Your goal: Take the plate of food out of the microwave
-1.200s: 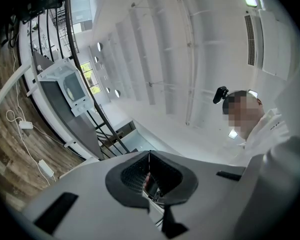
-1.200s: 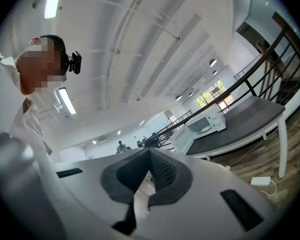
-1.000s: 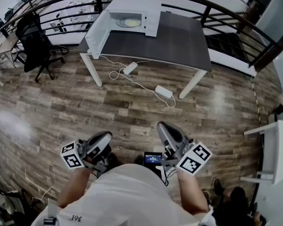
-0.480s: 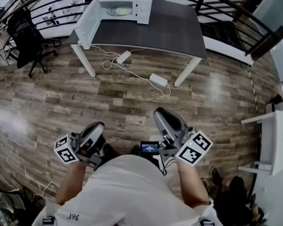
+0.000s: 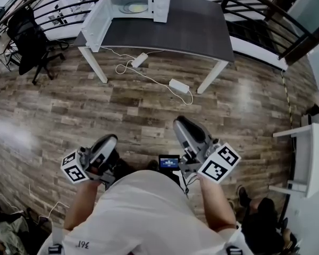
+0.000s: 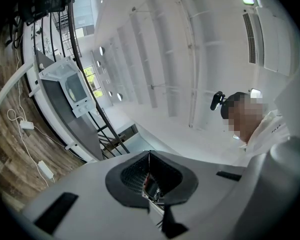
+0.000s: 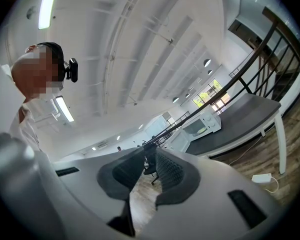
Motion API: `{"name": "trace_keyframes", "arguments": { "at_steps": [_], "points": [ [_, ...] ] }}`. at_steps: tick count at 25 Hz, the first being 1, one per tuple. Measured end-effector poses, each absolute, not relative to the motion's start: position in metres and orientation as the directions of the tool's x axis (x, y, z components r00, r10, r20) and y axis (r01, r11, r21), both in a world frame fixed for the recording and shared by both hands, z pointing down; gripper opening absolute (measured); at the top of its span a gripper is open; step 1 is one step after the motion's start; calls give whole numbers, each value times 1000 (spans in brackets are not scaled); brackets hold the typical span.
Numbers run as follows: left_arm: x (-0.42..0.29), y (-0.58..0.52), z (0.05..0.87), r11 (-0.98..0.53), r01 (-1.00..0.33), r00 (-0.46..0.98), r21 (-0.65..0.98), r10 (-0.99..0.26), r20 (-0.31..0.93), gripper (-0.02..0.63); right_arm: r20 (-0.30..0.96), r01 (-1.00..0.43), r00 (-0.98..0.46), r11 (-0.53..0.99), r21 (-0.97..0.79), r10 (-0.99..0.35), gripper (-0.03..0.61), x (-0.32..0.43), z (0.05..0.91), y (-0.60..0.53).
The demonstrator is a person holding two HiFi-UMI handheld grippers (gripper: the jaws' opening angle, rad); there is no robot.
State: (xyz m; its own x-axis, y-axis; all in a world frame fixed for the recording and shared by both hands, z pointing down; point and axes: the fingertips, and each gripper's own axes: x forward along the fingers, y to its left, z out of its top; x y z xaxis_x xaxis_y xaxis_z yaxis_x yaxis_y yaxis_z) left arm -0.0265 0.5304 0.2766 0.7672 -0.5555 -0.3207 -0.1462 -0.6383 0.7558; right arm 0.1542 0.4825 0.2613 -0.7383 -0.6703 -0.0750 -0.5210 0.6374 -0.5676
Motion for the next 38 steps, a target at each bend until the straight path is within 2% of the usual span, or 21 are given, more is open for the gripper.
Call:
{"name": "trace_keyframes", "arguments": {
  "at_steps": [10, 18, 28, 38],
  "points": [
    [-29, 494, 282, -646, -163, 789, 746, -539, -295, 8, -55, -497, -755, 625, -602, -654, 49, 136, 278, 442],
    [-63, 395, 295, -658, -112, 836, 745, -467, -287, 6, -46, -530, -713, 582, -617, -699, 49, 93, 284, 356],
    [-130, 240, 317, -622, -212, 893, 754, -437, -110, 8, 12, -617, -595, 447, -648, -804, 49, 26, 286, 226],
    [-167, 150, 323, -621, -251, 890, 743, -449, -75, 8, 69, -655, -561, 391, -647, -825, 49, -19, 291, 141]
  ]
}}
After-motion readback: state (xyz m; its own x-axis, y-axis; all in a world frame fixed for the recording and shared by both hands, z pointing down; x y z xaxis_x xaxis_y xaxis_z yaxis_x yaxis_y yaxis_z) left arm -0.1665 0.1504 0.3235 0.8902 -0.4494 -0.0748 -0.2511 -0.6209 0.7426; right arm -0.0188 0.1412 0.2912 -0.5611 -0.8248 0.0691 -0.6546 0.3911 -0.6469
